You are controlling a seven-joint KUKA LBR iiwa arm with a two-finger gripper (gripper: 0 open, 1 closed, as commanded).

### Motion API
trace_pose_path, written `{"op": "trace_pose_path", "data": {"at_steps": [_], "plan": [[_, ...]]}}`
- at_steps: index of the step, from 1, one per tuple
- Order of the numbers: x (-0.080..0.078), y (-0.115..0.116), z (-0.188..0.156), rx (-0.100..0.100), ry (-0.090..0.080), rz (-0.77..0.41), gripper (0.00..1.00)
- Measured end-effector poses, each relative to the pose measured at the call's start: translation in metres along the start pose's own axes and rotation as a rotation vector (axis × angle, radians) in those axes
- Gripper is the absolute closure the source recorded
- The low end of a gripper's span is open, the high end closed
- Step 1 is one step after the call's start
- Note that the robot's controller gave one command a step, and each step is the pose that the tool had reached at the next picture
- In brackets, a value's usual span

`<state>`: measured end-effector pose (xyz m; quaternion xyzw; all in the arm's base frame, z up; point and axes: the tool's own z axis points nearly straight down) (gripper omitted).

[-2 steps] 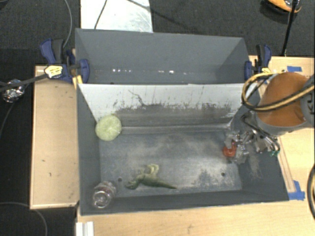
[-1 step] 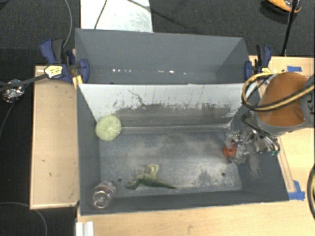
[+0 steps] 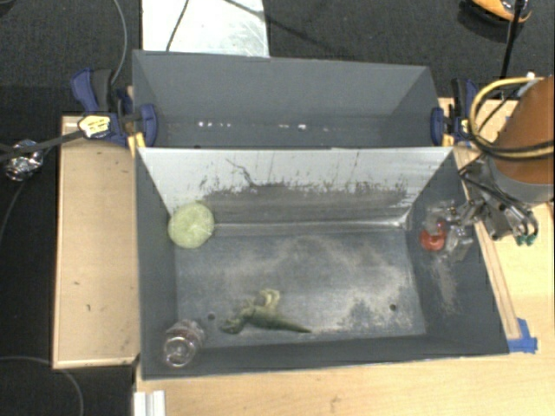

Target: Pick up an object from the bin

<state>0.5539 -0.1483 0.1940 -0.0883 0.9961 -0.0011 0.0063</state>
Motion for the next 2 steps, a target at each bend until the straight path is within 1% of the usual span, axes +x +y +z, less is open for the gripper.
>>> {"op": "trace_pose_path", "data": {"at_steps": [1, 2], "plan": [[0.0, 0.0, 0.0, 0.0, 0.0, 0.0, 1.0], [-0.004, -0.001, -0.042, -0.003, 0.005, -0.003, 1.0]]}}
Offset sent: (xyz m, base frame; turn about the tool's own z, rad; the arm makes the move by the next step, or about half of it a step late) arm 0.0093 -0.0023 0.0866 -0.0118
